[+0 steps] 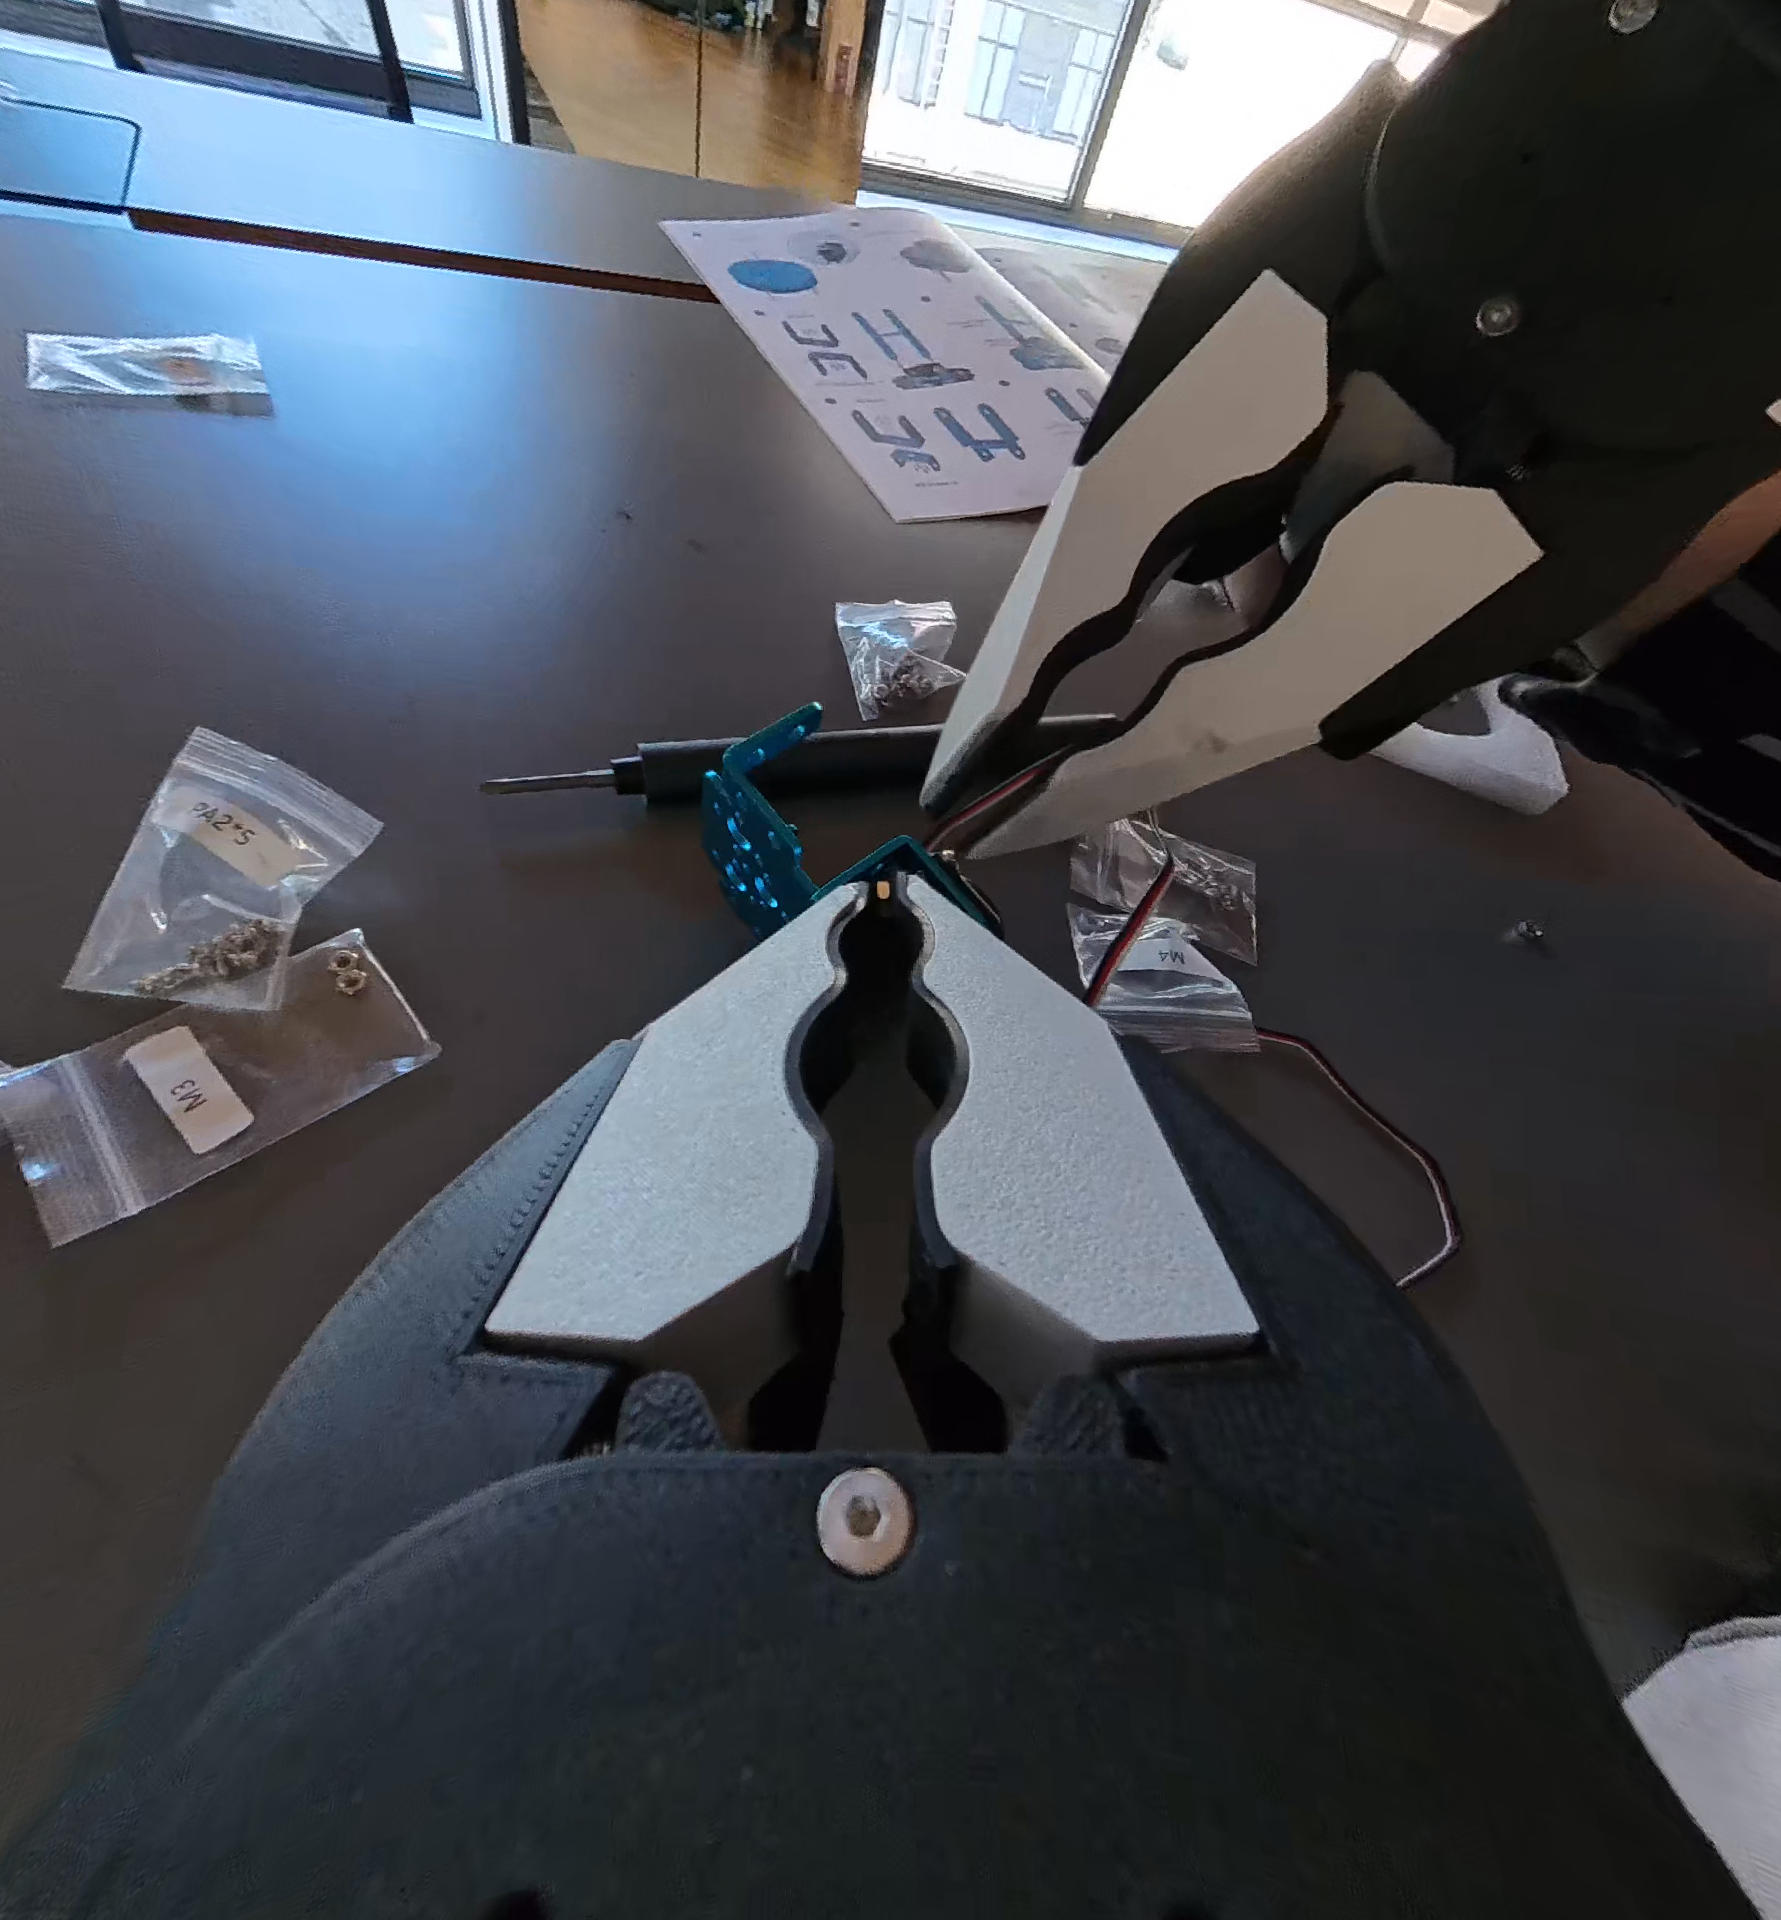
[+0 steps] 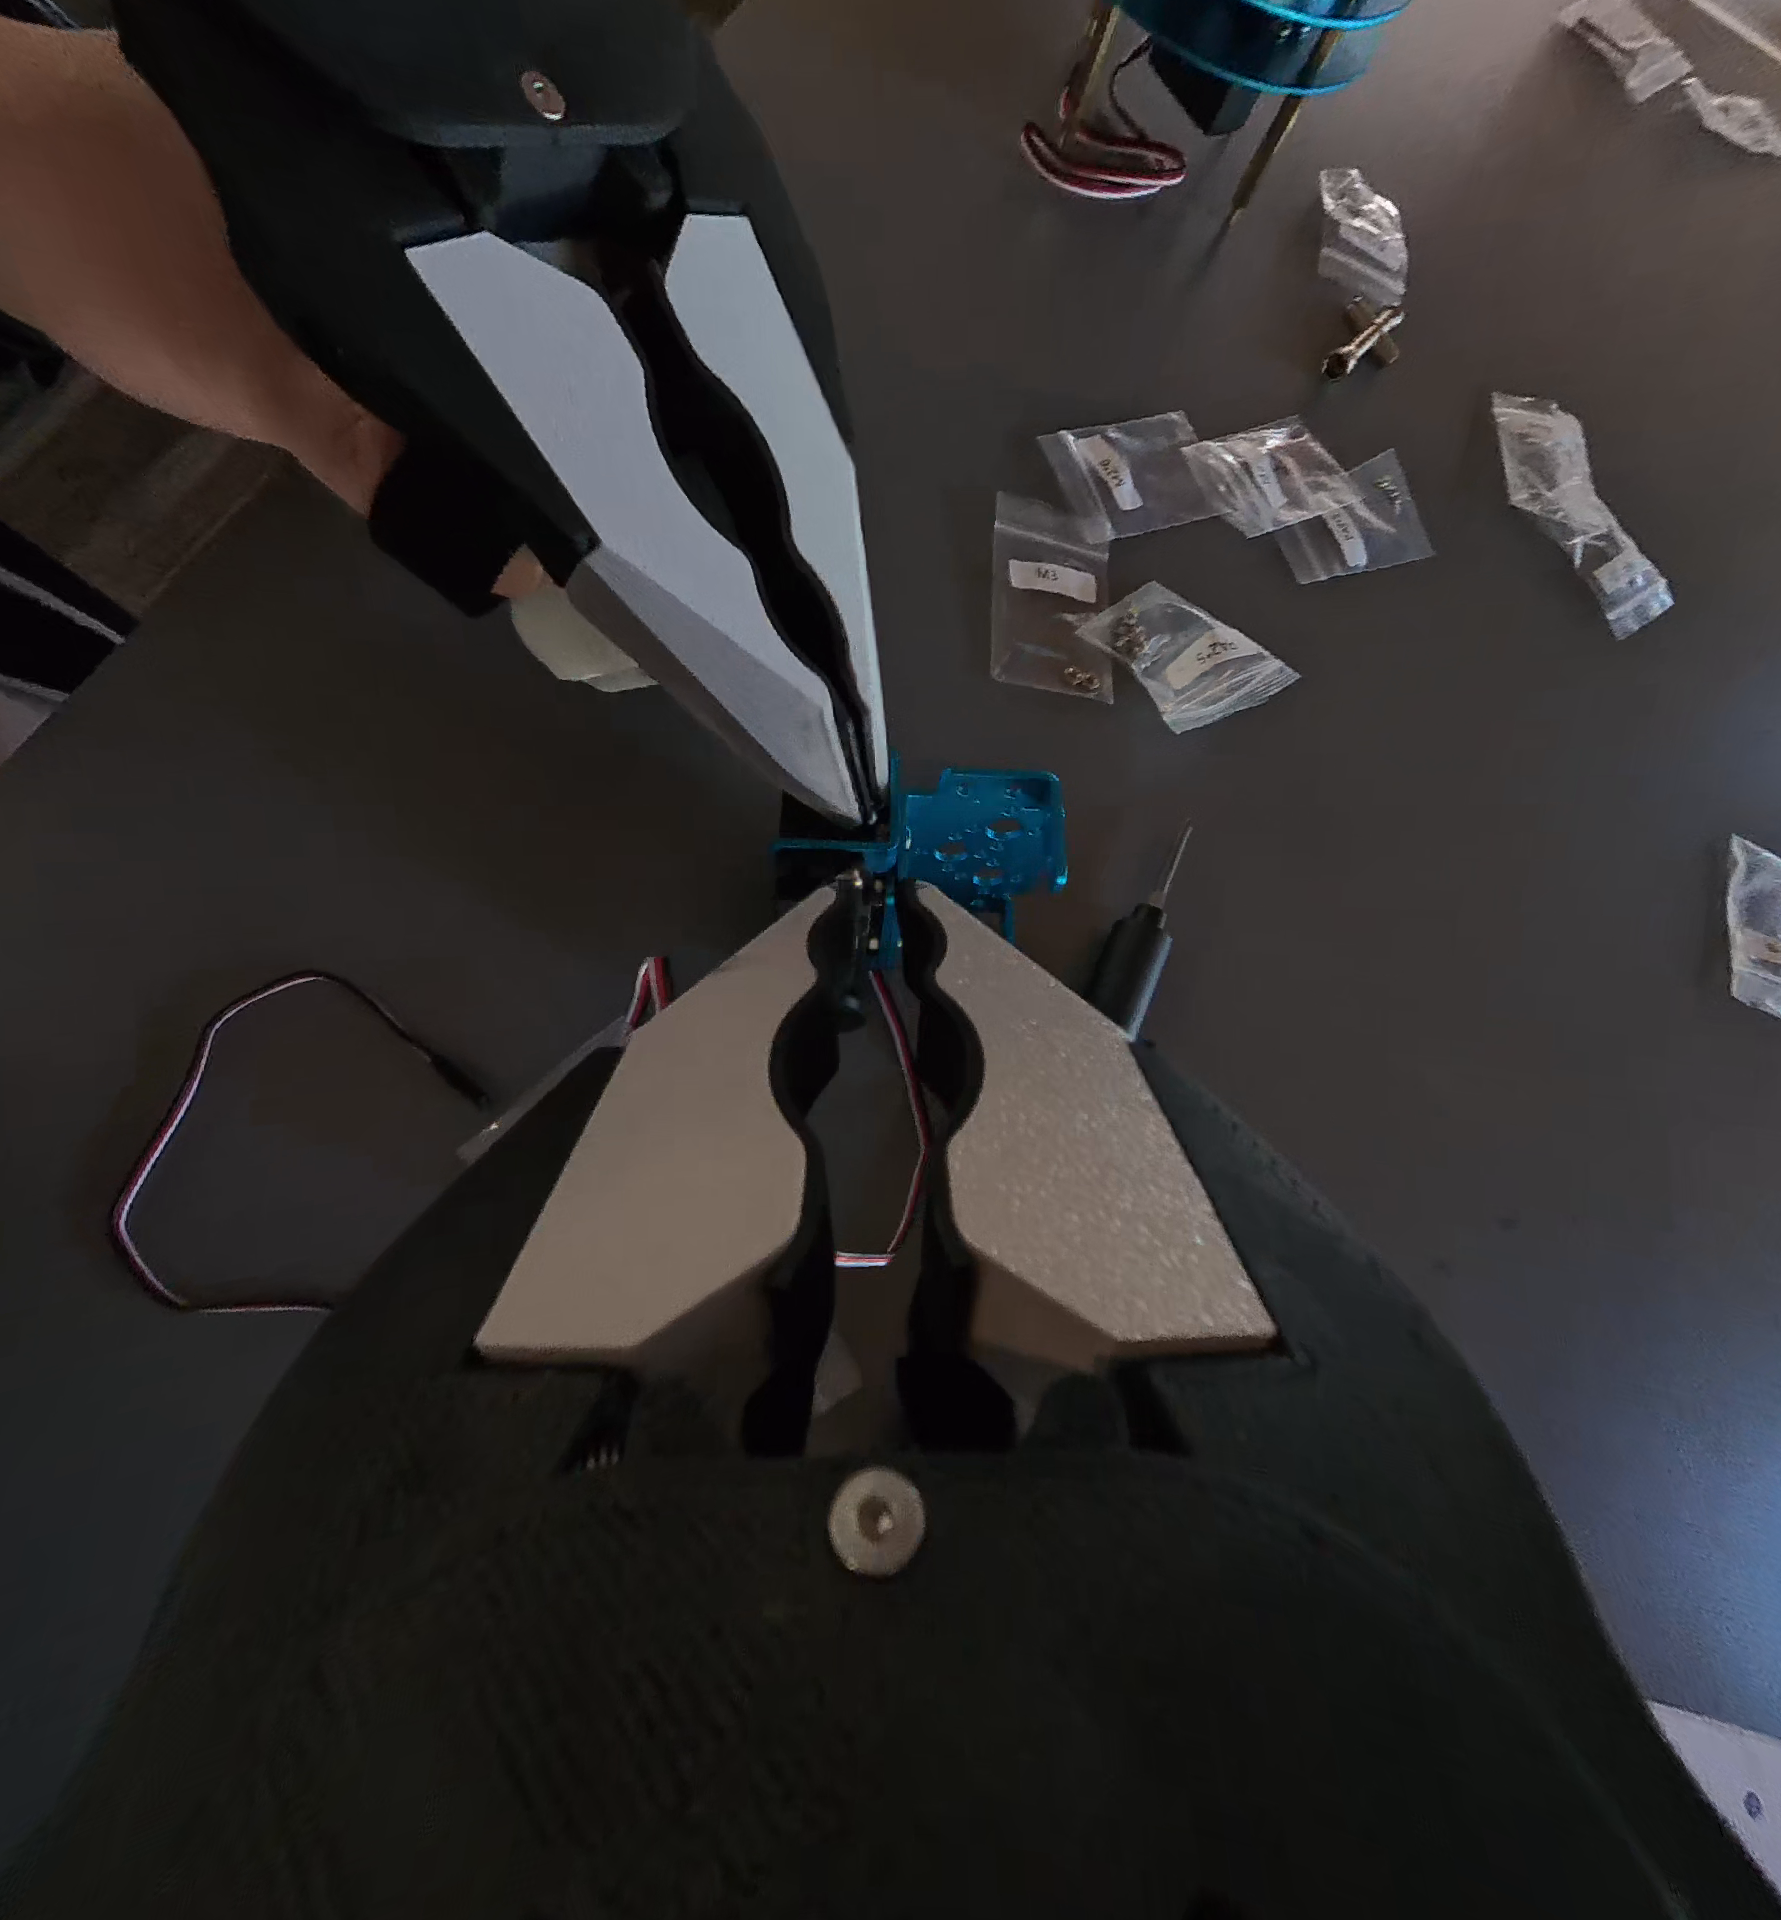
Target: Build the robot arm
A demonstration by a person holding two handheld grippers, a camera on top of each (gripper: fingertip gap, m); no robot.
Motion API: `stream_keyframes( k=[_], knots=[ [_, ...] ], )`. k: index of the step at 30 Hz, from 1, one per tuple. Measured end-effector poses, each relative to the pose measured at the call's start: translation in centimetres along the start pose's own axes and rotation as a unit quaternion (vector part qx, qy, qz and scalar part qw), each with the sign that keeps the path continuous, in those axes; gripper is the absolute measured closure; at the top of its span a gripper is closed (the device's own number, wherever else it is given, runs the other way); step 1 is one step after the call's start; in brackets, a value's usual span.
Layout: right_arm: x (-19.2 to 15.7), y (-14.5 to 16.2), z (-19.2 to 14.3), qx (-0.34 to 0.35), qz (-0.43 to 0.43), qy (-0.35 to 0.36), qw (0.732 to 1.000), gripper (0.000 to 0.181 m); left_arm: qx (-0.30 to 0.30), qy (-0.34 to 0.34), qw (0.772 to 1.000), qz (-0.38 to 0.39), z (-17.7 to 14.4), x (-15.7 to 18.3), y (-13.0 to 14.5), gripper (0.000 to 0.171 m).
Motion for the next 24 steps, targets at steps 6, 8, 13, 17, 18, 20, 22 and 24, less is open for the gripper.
stream_keyframes(
  k=[6,8,13,17,18,20,22,24],
  knots=[
    [-0.59,0.15,0.12,0.005,0.007,-0.007,1.0,0.174,-0.007,-0.012,1.0,0.02,0.28,0.17,0.08,0.171],
    [-0.64,0.17,0.19,0.009,0.01,-0.006,1.0,0.173,-0.007,-0.005,1.0,0.018,0.41,0.32,0.03,0.171],
    [-0.62,0.22,0.29,0.01,0.011,-0.003,1.0,0.172,-0.007,0.007,1.0,0.012,0.5,0.47,0.0,0.171],
    [-0.31,0.27,0.32,0.002,0.008,-0.009,1.0,0.174,-0.009,0.009,1.0,0.012,0.52,0.5,-0.01,0.171],
    [-0.3,0.28,0.32,0.0,0.005,-0.014,1.0,0.175,-0.009,0.01,1.0,0.012,0.54,0.52,-0.01,0.171],
    [-0.31,0.28,0.33,-0.005,0.006,-0.021,1.0,0.176,-0.009,0.01,1.0,0.011,0.52,0.52,-0.01,0.171],
    [-0.35,0.29,0.35,-0.008,0.006,-0.024,1.0,0.177,-0.008,0.012,1.0,0.01,0.49,0.53,0.02,0.171],
    [-0.38,0.29,0.33,-0.009,0.001,-0.019,1.0,0.177,-0.007,0.012,1.0,0.008,0.45,0.54,0.06,0.171]
  ],
)
Point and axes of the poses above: each gripper's, where its closed fingertips meet, z out along the fingers, y out of its underside, x = y × z across the jaws, the point moved 3 cm from there along -z, back along the fingers, and after that the axes turned 9 degrees about -x, right-handed, at the moved point
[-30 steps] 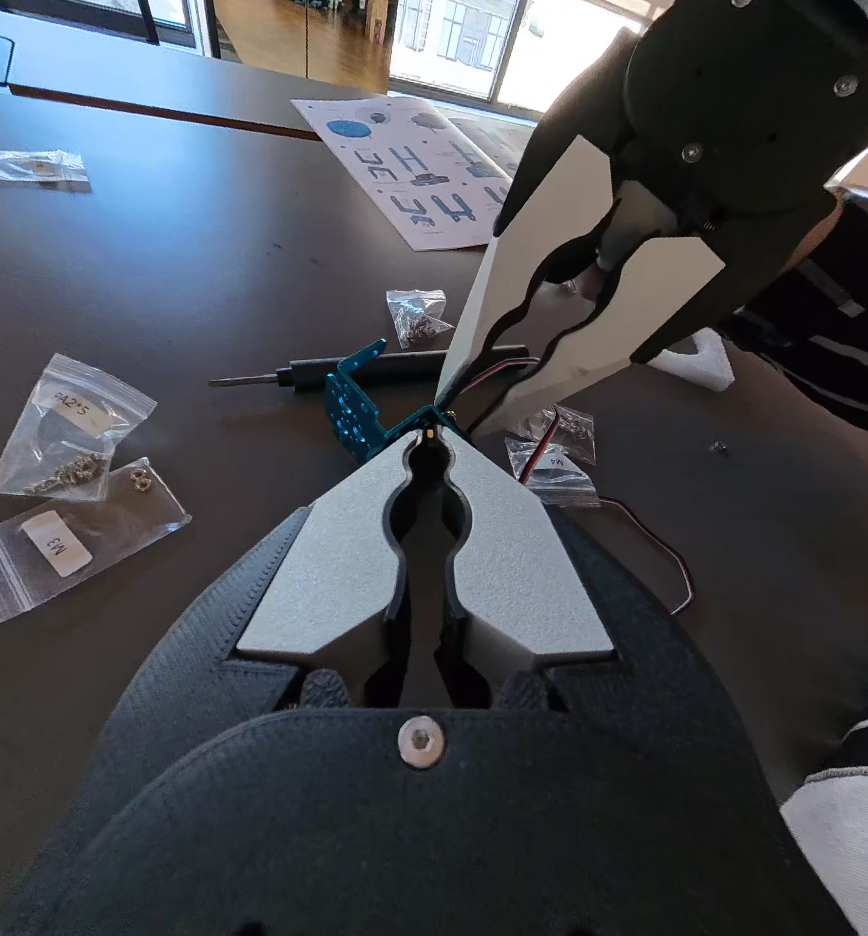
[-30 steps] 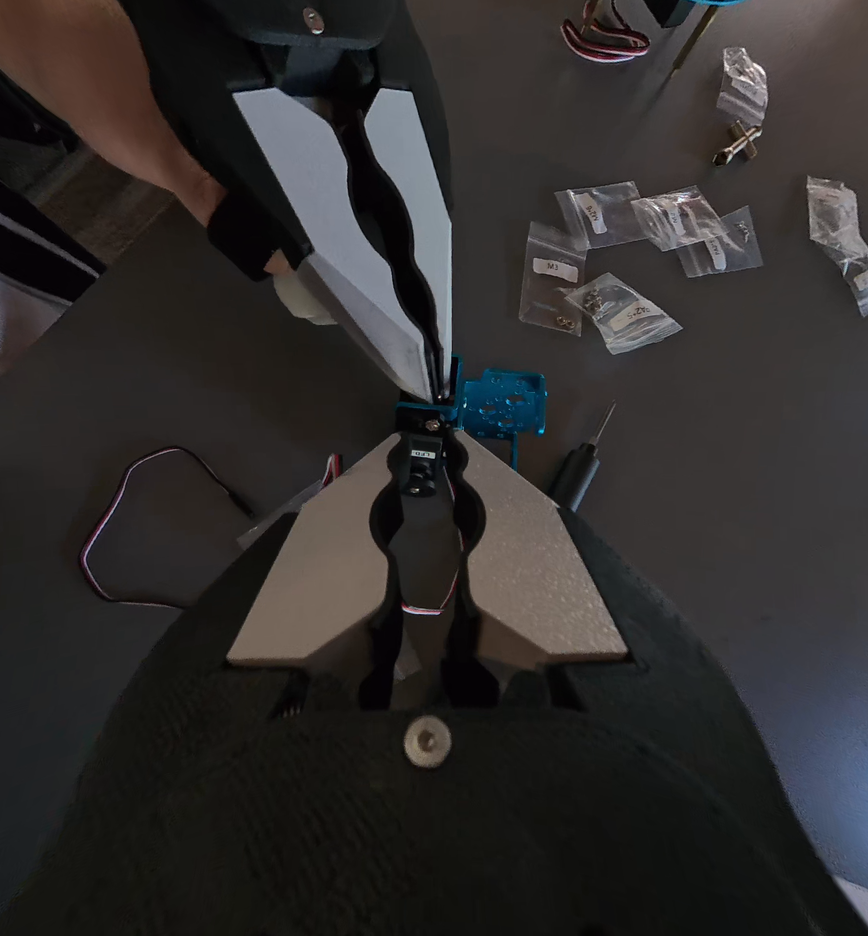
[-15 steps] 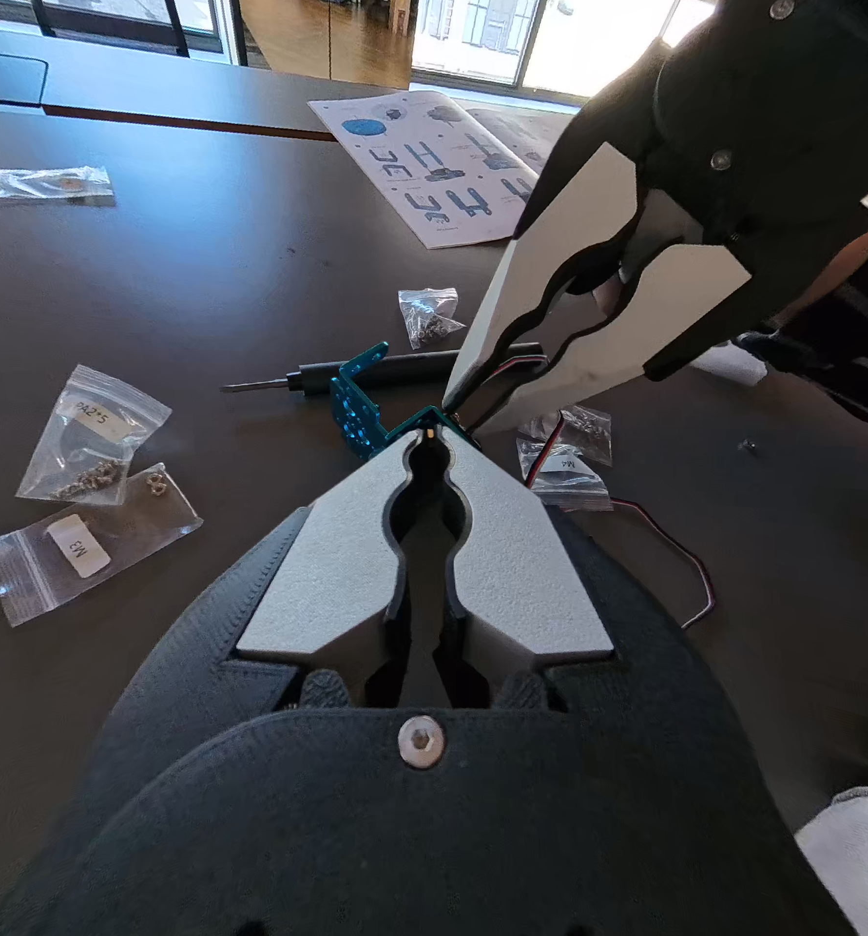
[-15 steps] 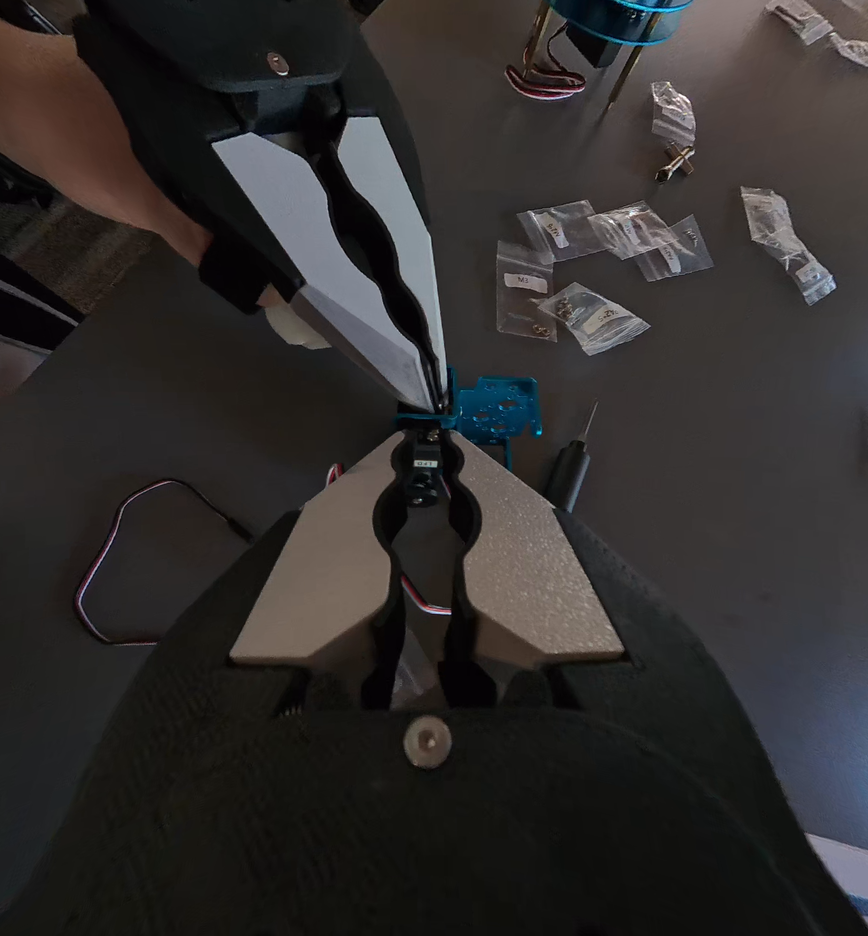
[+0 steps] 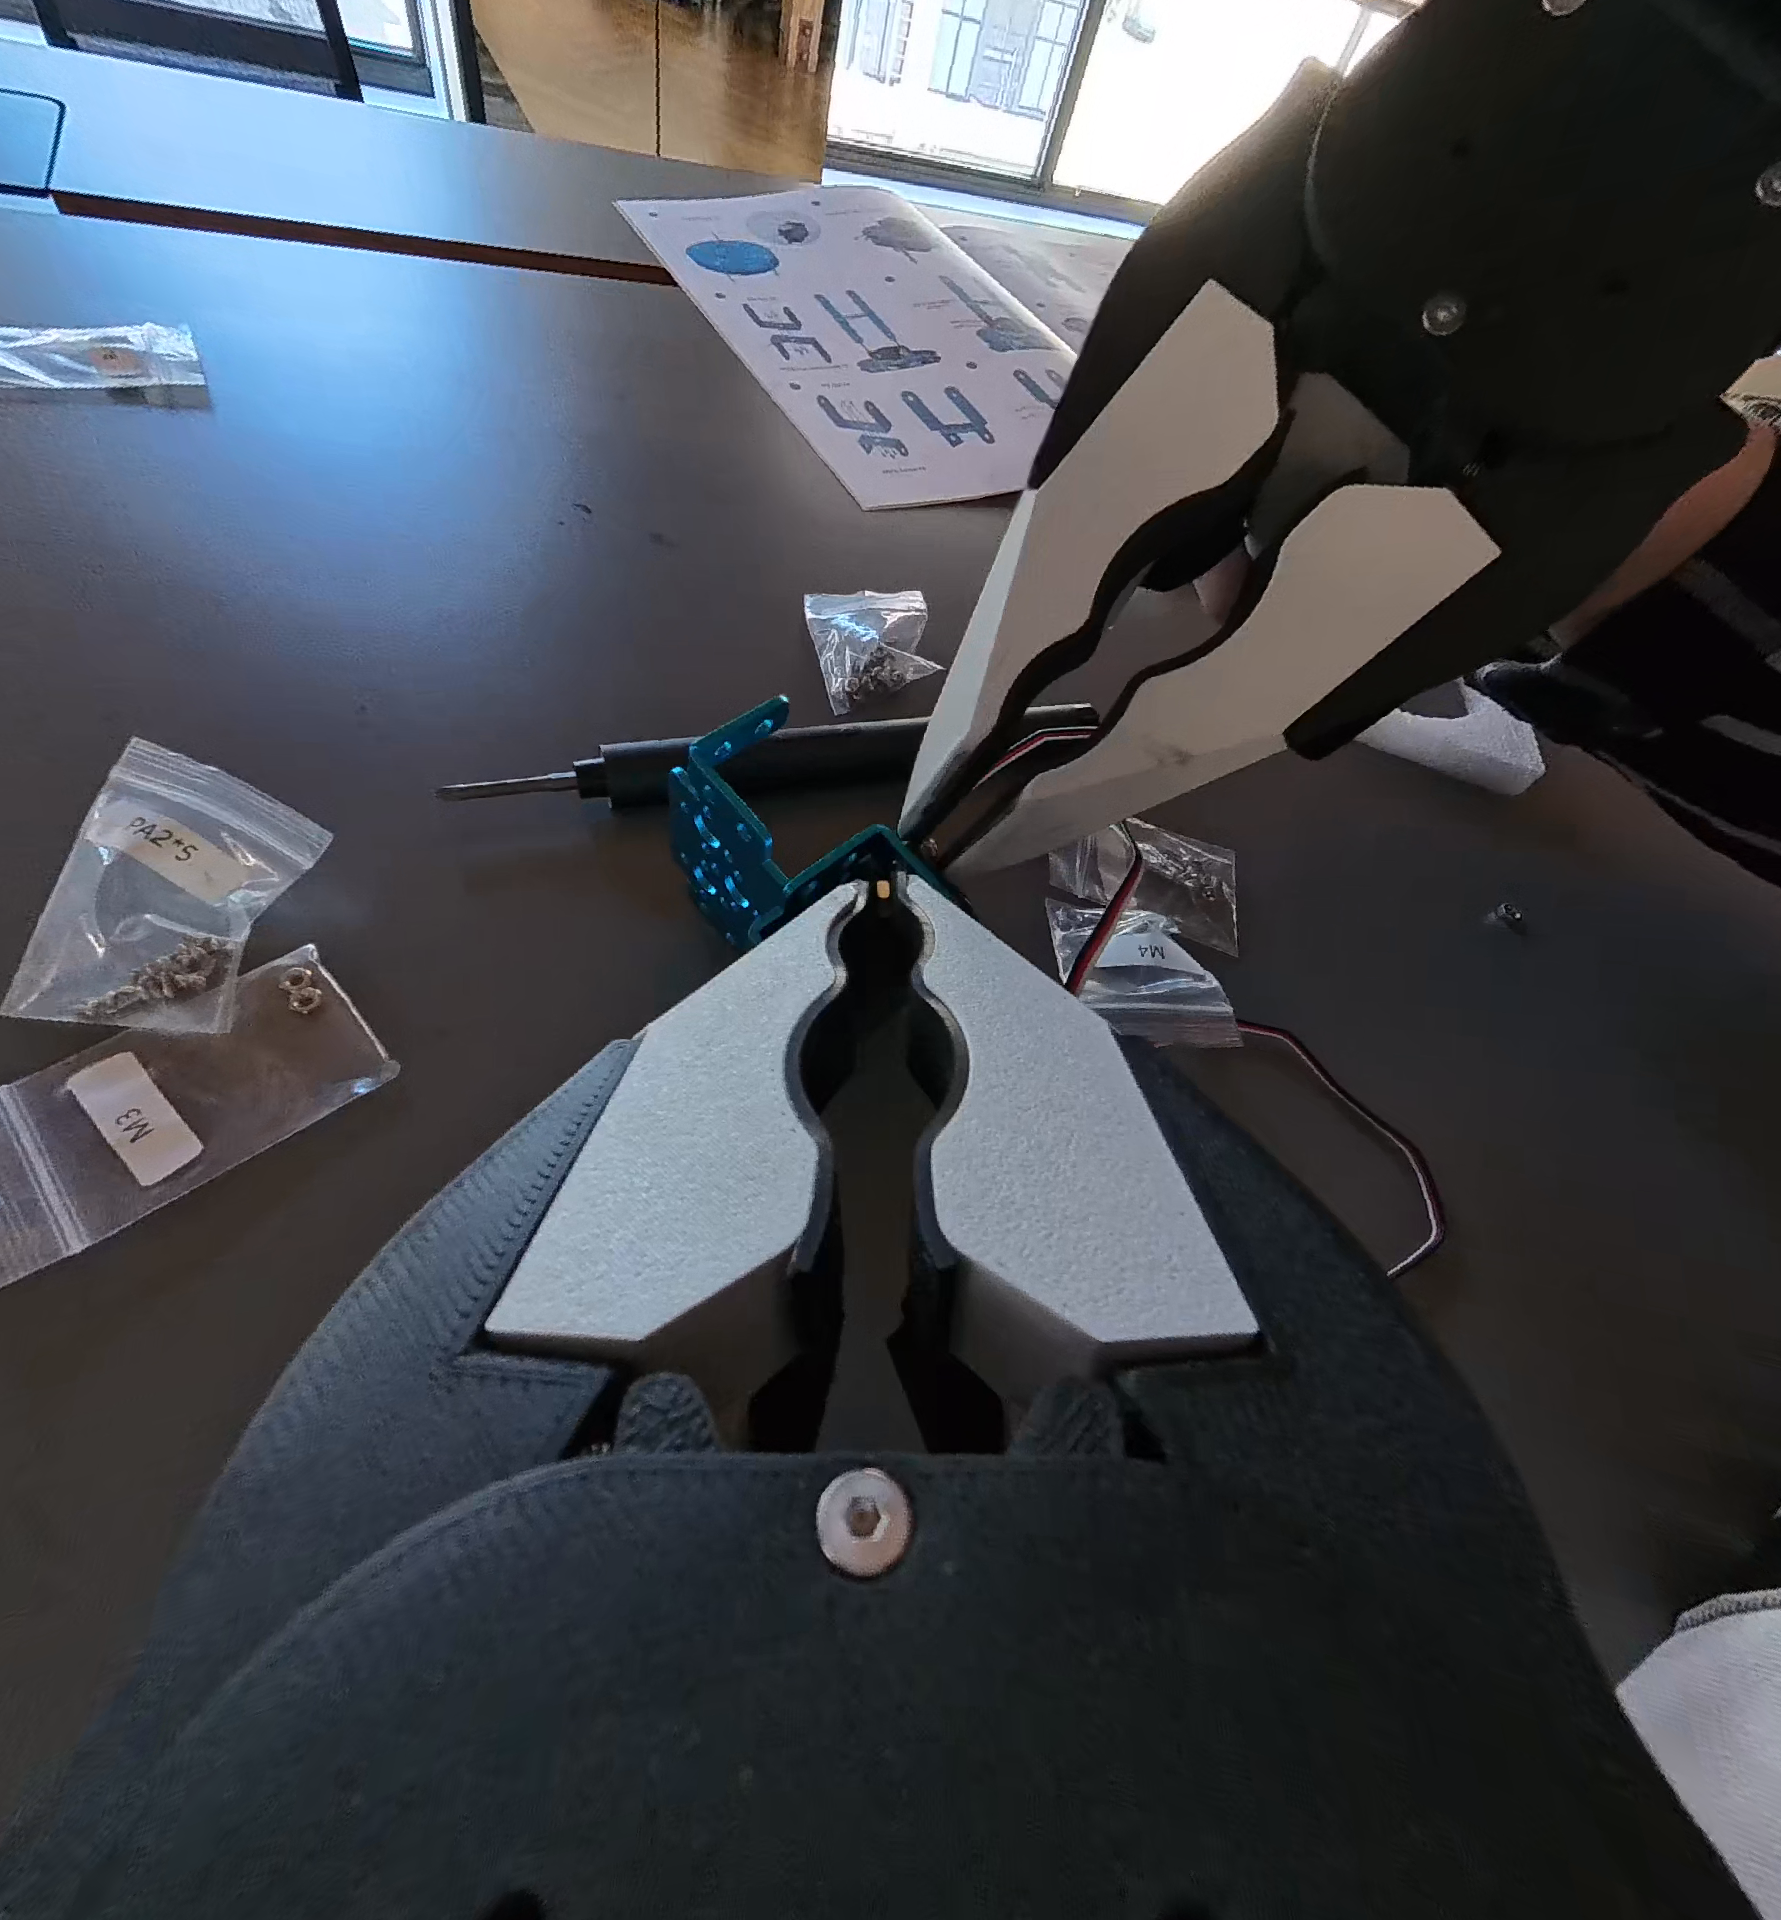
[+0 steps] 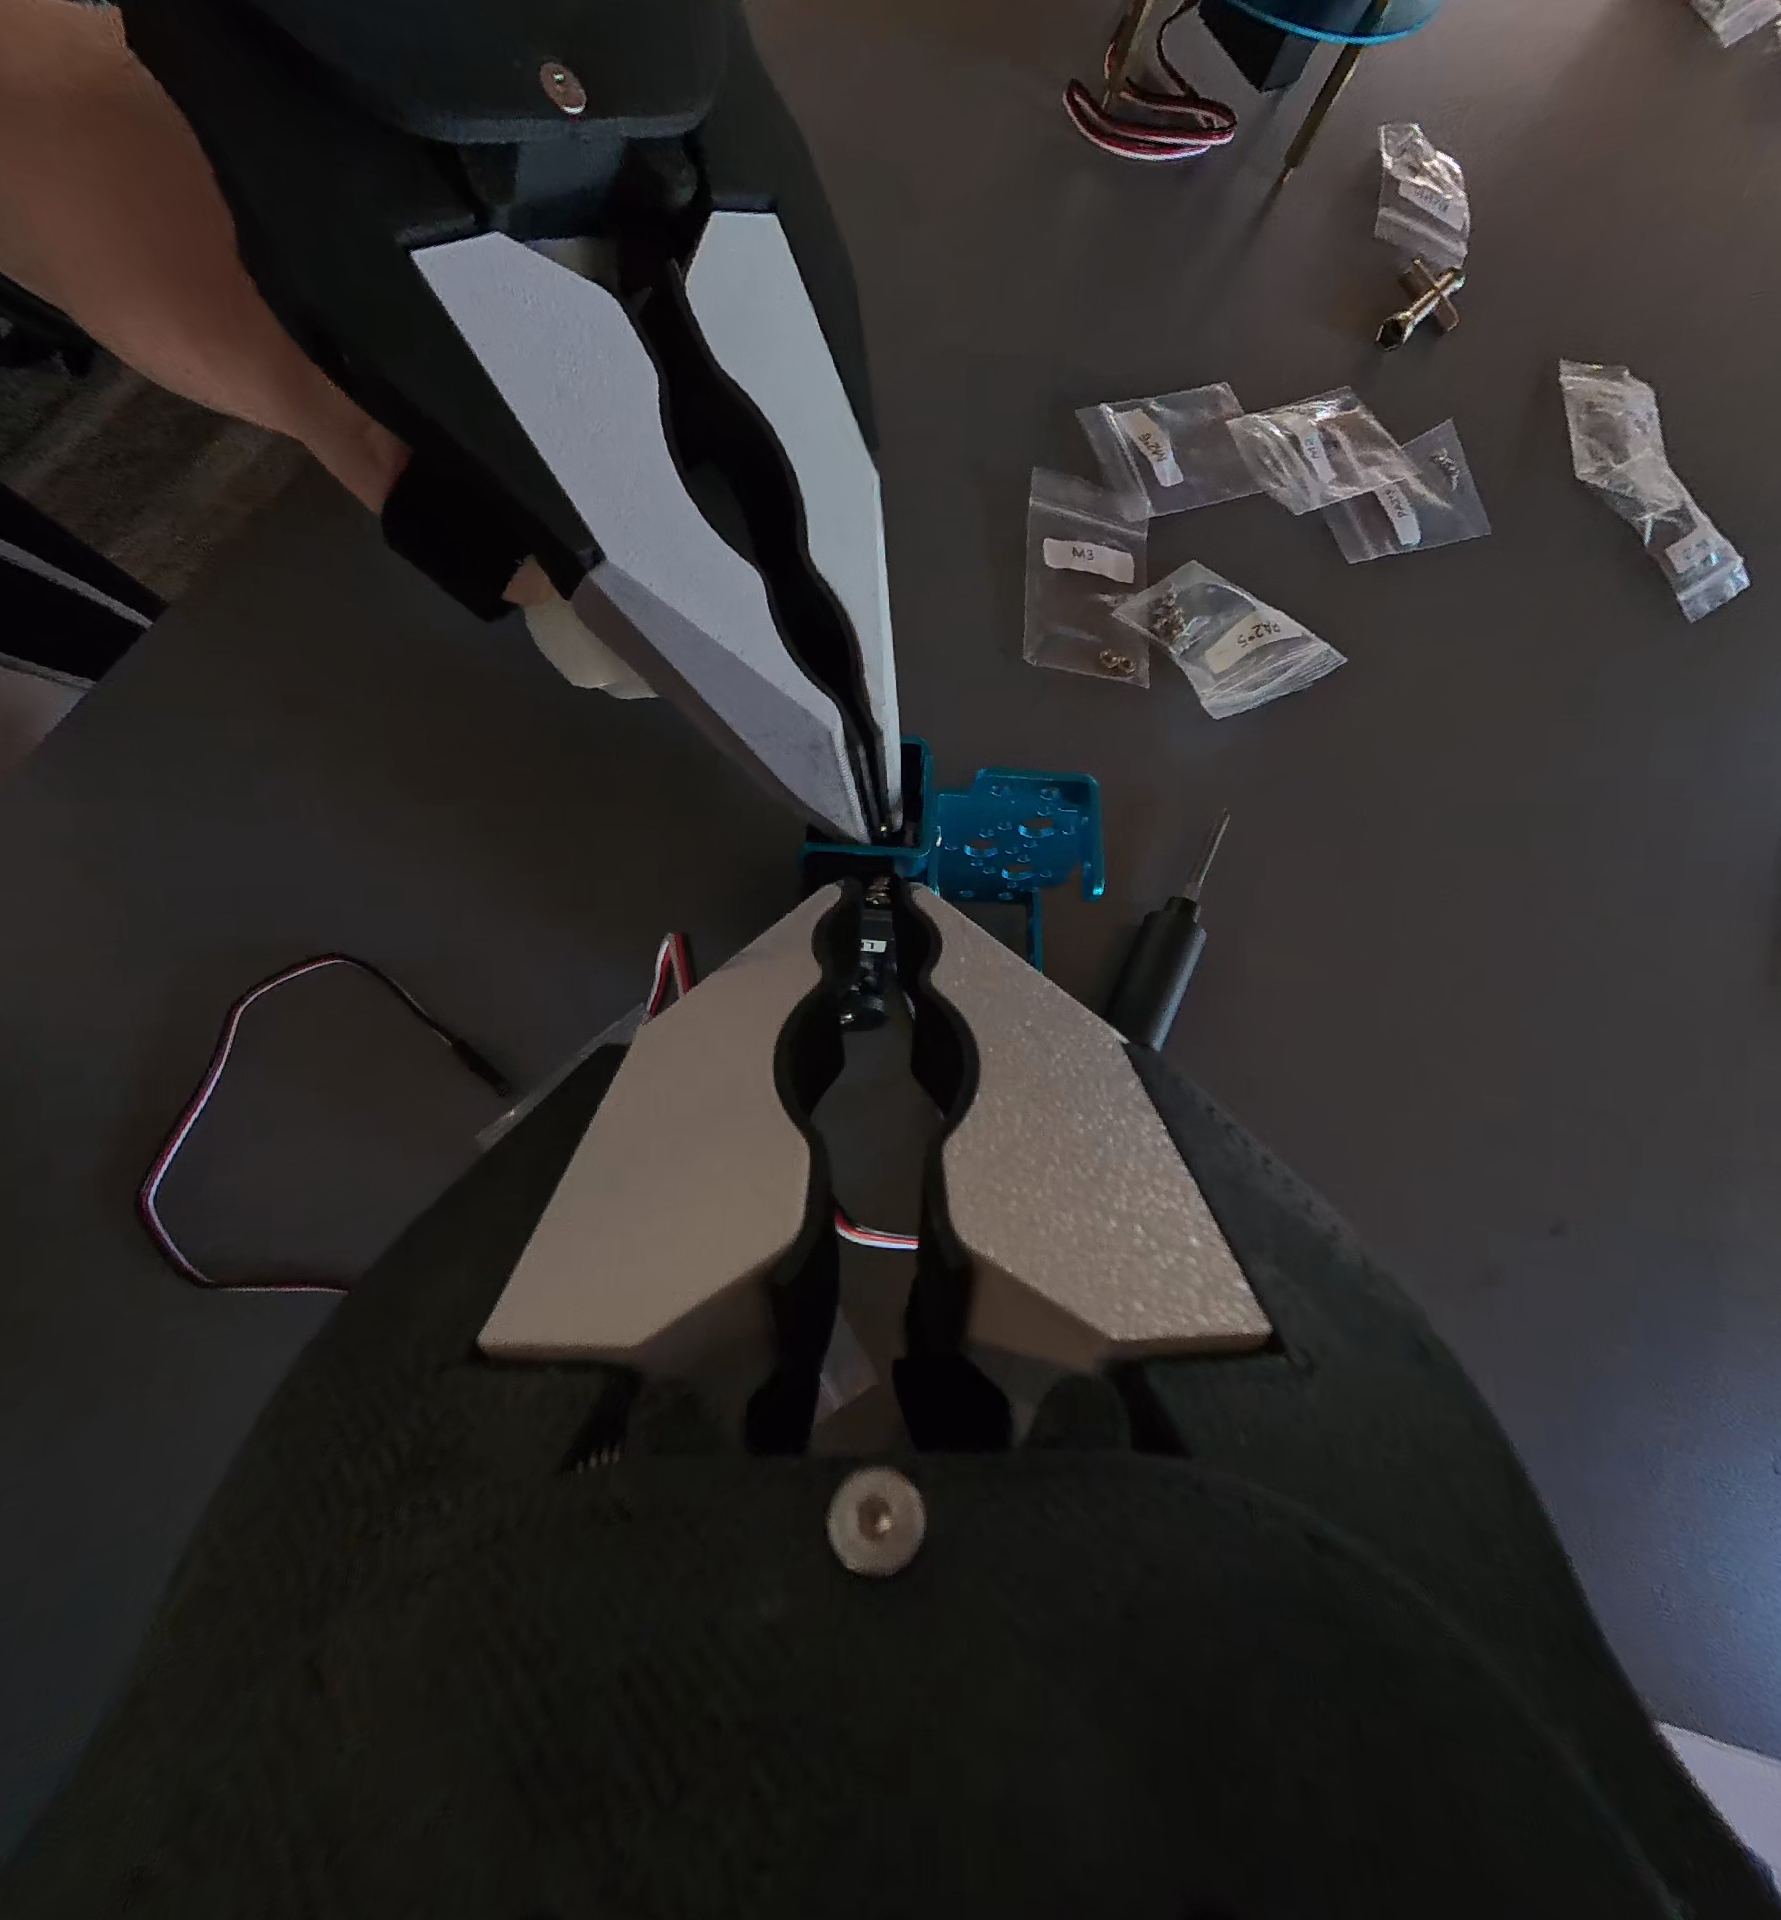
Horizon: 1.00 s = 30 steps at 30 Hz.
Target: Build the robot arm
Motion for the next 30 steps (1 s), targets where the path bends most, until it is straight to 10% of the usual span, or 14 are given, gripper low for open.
stream_keyframes(
  k=[30],
  knots=[
    [-2.0,-0.5,0.1,-0.053,-0.033,-0.002,0.998,0.177,0.006,0.024,1.0,-0.017,-1.0,0.3,1.1,0.171]
  ],
)
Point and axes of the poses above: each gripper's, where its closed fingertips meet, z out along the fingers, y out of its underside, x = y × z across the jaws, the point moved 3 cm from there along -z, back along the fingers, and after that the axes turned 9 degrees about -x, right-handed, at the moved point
